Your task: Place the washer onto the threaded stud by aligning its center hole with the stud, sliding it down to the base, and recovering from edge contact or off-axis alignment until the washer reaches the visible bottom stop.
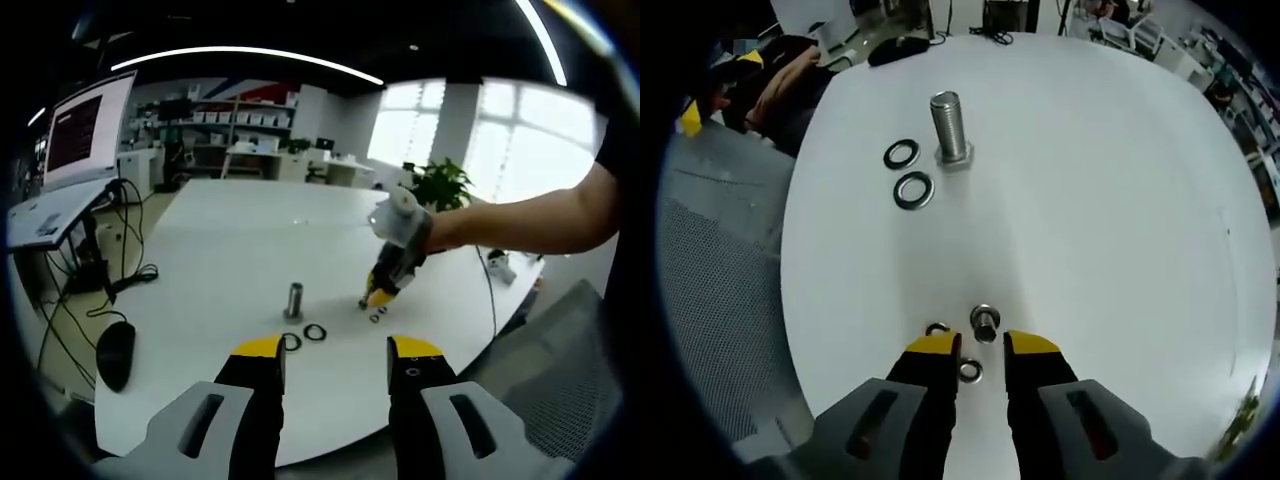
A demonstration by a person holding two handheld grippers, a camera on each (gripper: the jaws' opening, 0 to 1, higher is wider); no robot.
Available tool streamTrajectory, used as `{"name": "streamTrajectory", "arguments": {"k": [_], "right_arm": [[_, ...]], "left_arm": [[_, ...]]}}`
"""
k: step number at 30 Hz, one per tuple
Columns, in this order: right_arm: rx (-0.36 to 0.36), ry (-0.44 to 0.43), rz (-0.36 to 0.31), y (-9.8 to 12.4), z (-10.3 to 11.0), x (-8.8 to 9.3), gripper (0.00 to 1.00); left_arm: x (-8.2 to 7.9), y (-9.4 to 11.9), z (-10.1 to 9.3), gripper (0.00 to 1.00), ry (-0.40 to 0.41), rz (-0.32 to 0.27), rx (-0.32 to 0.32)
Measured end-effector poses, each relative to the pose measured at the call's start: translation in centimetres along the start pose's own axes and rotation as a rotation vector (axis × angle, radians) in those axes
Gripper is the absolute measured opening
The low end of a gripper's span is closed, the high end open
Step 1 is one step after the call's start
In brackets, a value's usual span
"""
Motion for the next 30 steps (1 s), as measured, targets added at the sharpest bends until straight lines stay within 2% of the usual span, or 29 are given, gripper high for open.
{"name": "streamTrajectory", "arguments": {"k": [17,30], "right_arm": [[-0.010,-0.018,0.026,-0.1,0.6,2.1,0.20],[-0.007,-0.010,0.046,-0.3,0.9,3.1,0.21]], "left_arm": [[0.0,0.0,0.1,0.38,-0.001,-0.001,-0.004],[0.0,0.0,0.0,0.38,-0.001,0.002,-0.003]]}}
Point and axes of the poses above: the point that each gripper's makers call its tool centre point, and the gripper's own axes: y roughly backward along the fingers, z roughly to its left, x roughly out of its underside, the point moved 1 cm from there along y, roughly backward along the fingers, and after that the axes turned 1 degree about -z, right-handed, at the moved point
